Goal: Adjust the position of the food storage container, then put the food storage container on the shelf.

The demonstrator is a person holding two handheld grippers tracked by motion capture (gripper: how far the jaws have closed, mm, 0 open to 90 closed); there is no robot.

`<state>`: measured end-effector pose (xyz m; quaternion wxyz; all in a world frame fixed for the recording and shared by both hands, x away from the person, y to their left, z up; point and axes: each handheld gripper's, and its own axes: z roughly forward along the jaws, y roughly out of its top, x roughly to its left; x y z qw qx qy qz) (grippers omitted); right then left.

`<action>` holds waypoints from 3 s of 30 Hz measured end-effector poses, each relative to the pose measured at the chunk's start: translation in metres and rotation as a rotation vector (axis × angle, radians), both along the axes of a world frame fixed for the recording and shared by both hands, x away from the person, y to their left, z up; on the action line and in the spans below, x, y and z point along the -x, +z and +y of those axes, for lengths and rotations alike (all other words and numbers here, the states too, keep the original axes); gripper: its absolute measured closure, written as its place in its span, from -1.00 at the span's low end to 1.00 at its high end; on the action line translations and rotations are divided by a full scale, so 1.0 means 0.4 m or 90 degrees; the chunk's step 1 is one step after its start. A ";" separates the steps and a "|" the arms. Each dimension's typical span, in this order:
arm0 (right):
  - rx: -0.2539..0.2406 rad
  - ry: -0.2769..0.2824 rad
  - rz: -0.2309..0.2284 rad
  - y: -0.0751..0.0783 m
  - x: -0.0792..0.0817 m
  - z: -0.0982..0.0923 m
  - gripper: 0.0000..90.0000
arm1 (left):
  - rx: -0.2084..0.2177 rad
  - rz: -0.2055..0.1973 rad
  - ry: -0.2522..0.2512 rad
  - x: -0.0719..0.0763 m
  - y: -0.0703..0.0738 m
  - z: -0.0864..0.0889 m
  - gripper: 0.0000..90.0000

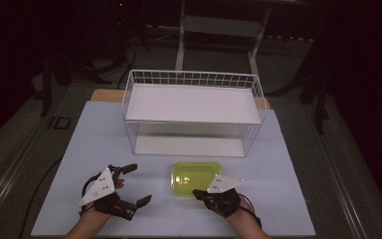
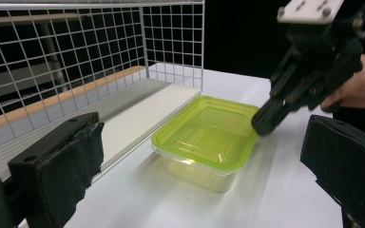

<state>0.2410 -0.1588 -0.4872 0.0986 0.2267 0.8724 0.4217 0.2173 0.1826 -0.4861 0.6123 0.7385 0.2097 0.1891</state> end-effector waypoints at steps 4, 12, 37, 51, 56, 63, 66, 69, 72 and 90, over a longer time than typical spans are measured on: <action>0.001 -0.041 -0.020 0.025 -0.017 -0.060 1.00 | 0.001 0.000 0.001 0.000 0.000 0.000 -0.98; 0.015 -0.143 -0.024 0.030 -0.069 -0.184 1.00 | 0.000 0.006 0.005 -0.004 -0.002 -0.002 -0.98; 0.027 -0.134 0.010 -0.035 -0.108 -0.139 1.00 | -0.003 0.014 0.002 -0.005 -0.006 -0.001 -0.98; 0.026 -0.113 0.004 -0.030 -0.112 -0.090 1.00 | -0.005 0.018 -0.001 -0.005 -0.008 -0.002 -0.98; 0.017 -0.132 -0.006 -0.013 -0.116 -0.102 1.00 | 0.006 0.038 -0.004 -0.008 -0.011 0.002 -0.98; -0.009 -0.157 -0.003 0.023 -0.107 -0.122 0.71 | 0.011 0.068 -0.009 -0.013 -0.024 -0.007 -0.98; -0.021 -0.154 -0.006 0.029 -0.101 -0.122 0.41 | 0.011 0.071 -0.011 -0.014 -0.026 -0.013 -0.98; -0.041 -0.147 -0.009 0.032 -0.093 -0.119 0.01 | 0.005 0.077 -0.002 -0.017 -0.023 -0.016 -0.98; -0.063 -0.145 0.003 0.037 -0.090 -0.116 -0.35 | -0.012 0.080 0.002 -0.019 -0.020 -0.022 -0.98; -0.100 -0.147 -0.030 0.087 -0.098 -0.131 -0.61 | -0.042 0.200 0.019 -0.090 0.086 -0.064 -0.98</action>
